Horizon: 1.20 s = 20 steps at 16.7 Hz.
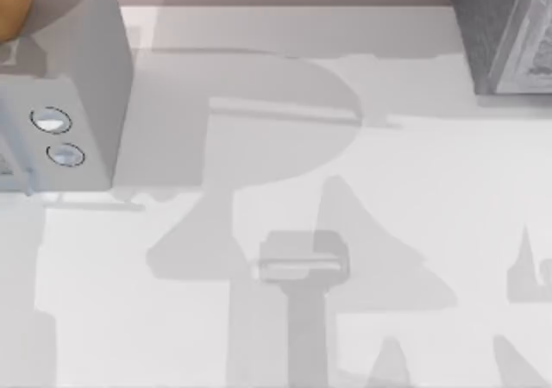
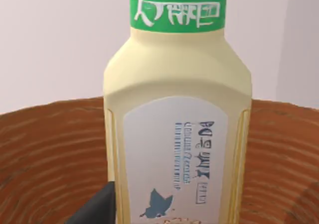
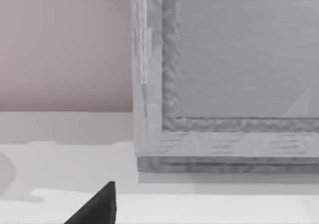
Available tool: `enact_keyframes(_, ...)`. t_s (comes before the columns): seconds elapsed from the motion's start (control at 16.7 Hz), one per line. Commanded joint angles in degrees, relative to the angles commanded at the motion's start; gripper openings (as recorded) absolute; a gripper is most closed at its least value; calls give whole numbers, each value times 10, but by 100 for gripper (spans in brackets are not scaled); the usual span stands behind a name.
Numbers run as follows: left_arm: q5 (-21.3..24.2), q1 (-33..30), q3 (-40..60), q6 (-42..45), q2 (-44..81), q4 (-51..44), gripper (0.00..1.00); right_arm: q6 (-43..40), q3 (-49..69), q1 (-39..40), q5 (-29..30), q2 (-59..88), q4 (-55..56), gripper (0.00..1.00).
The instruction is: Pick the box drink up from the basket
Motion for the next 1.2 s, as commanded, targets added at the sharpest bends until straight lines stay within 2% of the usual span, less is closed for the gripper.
enact_keyframes(0.36,23,19,92,1,145,47,100,0,0,0,0,0,0,100)
enact_keyframes(0.84,23,17,105,2,156,49,100,0,0,0,0,0,0,100)
enact_keyframes(1.2,14,8,166,1,223,49,100,0,0,0,0,0,0,100)
